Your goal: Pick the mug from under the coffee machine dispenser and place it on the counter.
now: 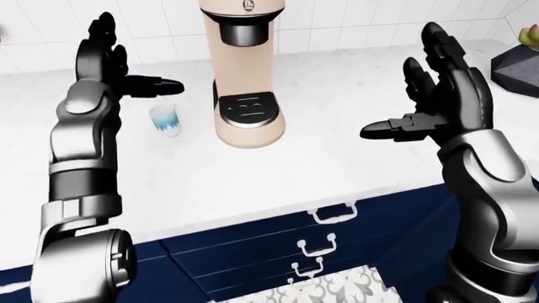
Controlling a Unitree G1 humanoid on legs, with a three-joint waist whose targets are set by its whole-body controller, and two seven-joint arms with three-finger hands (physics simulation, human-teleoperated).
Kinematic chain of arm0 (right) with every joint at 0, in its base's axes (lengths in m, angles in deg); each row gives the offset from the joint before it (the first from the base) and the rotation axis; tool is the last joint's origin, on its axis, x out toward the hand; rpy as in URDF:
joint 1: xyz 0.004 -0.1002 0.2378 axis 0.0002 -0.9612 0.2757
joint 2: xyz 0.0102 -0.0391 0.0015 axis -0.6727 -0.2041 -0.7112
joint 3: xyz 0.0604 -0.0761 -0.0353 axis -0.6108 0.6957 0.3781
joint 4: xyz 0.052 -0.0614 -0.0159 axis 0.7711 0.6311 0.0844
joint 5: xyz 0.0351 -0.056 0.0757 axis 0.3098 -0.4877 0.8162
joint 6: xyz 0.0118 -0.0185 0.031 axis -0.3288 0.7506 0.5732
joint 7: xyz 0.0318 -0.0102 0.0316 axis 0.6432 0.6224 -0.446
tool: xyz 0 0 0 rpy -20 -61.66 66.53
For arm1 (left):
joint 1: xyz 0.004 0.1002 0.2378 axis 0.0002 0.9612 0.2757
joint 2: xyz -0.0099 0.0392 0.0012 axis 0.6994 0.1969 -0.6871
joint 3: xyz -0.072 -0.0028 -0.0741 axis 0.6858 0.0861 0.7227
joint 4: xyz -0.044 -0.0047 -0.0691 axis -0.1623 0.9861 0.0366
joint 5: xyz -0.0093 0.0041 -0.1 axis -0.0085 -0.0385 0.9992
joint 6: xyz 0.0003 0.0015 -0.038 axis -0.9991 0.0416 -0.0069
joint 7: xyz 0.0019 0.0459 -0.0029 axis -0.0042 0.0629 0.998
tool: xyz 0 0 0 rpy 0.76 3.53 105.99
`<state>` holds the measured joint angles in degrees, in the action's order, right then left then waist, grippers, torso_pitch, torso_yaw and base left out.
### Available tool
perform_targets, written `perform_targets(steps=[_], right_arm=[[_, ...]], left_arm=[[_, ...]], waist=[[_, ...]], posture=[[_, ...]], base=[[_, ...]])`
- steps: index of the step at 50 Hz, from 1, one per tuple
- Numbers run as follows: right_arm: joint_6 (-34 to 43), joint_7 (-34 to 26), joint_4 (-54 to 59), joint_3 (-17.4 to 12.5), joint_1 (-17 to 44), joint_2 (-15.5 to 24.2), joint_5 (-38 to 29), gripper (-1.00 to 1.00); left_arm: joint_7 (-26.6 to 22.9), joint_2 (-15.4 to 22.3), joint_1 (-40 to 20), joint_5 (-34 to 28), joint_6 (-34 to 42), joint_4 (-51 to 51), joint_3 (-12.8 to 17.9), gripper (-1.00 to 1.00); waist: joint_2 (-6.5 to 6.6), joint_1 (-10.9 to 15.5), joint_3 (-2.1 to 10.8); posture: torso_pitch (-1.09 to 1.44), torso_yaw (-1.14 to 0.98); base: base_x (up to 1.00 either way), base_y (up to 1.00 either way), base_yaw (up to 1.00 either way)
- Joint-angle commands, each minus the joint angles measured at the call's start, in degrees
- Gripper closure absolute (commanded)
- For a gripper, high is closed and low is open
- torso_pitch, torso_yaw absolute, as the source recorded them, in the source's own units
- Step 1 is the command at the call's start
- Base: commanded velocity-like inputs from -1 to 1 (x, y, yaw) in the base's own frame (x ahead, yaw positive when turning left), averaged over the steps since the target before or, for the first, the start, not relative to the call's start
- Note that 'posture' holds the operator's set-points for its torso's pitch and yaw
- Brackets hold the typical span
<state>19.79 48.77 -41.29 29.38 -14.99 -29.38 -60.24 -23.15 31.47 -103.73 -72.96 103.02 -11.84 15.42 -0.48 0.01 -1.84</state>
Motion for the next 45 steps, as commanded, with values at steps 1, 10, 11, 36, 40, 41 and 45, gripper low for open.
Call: perform_targets(steps=[1, 10, 11, 36, 40, 41, 45], right_arm=[[-1.6, 0.1, -1.6, -0.7, 1.5, 0.8, 0.0, -1.00], [-1.4, 0.1, -1.9, -0.9, 1.4, 1.0, 0.1, -1.00], [-1.5, 0.1, -1.8, -0.9, 1.4, 1.0, 0.1, -1.00], [-0.9, 0.4, -1.9, -1.7, 2.2, 2.0, 0.9, -1.00], [-1.0, 0.7, -2.0, -1.5, 2.0, 1.8, 1.0, -1.00], [-1.0, 0.7, -2.0, -1.5, 2.1, 1.8, 1.0, -1.00], [-1.4, 0.5, -1.6, -2.0, 2.1, 2.1, 1.6, -1.00]], left_arm=[[-0.8, 1.5, -1.2, 0.3, 4.4, -8.2, 0.8, -1.00], [-1.9, 4.8, 3.8, 4.2, 19.1, -28.5, 5.4, -1.00], [-1.7, 5.3, 4.0, 4.6, 19.7, -29.6, 5.5, -1.00], [6.9, 14.4, 5.9, 21.1, 38.7, -53.6, 12.2, -1.00], [8.6, 14.9, 5.5, 24.1, 39.6, -54.3, 12.4, -1.00], [9.0, 15.1, 5.5, 24.6, 39.7, -54.4, 12.3, -1.00], [11.4, 15.5, 4.1, 27.5, 41.2, -54.8, 11.7, -1.00]], waist=[[0.27, 0.0, 1.60], [0.70, 0.0, 1.18], [0.77, 0.0, 1.16], [1.13, 0.0, 0.17], [1.22, 0.0, 0.11], [1.22, 0.0, 0.10], [1.16, -0.1, 0.06]], posture=[[0.00, 0.00], [0.00, 0.00], [0.00, 0.00], [0.00, 0.00], [0.00, 0.00], [0.00, 0.00], [0.00, 0.00]], base=[[0.00, 0.00, 0.00], [0.00, 0.00, 0.00], [0.00, 0.00, 0.00], [0.00, 0.00, 0.00], [0.00, 0.00, 0.00], [0.00, 0.00, 0.00], [0.00, 0.00, 0.00]])
